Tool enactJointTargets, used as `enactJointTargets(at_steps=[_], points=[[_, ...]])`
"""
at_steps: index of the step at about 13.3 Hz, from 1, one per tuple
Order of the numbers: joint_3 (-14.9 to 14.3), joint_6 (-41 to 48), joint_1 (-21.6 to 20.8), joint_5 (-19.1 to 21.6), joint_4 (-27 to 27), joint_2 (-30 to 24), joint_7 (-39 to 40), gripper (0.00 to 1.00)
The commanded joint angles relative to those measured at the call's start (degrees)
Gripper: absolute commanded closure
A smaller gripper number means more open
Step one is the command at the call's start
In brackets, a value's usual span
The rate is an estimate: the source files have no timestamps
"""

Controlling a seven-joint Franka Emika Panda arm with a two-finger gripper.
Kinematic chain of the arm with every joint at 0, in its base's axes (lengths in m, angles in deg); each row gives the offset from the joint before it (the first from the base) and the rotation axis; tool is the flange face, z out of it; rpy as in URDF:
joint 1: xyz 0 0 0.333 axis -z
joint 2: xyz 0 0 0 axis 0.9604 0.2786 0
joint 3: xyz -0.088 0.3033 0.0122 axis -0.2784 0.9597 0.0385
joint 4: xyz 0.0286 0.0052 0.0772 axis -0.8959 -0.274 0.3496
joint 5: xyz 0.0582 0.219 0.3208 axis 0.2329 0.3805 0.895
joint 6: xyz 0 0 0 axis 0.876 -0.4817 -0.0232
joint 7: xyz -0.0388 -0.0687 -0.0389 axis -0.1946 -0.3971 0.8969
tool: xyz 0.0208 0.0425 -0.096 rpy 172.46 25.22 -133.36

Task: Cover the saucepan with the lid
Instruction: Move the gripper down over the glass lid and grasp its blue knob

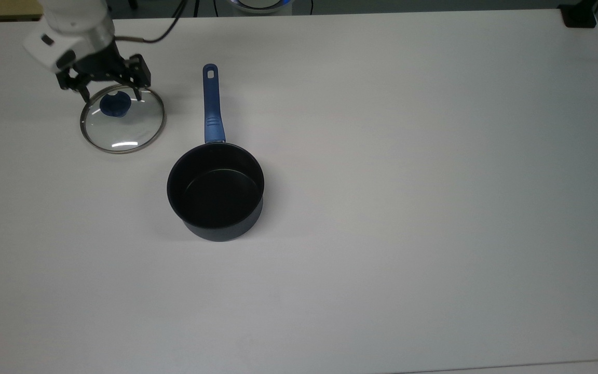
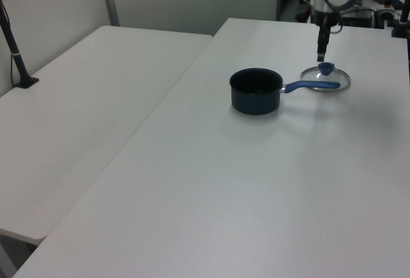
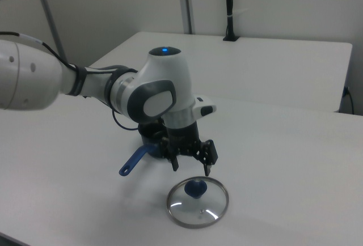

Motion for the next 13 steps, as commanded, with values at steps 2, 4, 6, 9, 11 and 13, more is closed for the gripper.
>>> enactJointTargets(at_steps=[2,4,6,9,11,13], points=[[-0.19,-1.98,0.29,-1.21,-0.86,2.72,0.28,0.0],[-0.19,-2.51,0.65,-3.57,-1.64,2.99,0.28,0.0],[-0.19,-3.91,1.26,-5.16,-2.87,3.08,0.28,0.0],[-0.19,-6.2,1.79,-5.34,-4.2,2.99,0.37,0.13],[-0.19,-4.54,1.7,-5.25,-3.76,1.94,0.55,0.39],[-0.19,-0.43,1.61,-4.64,-1.4,0.71,0.46,0.5]])
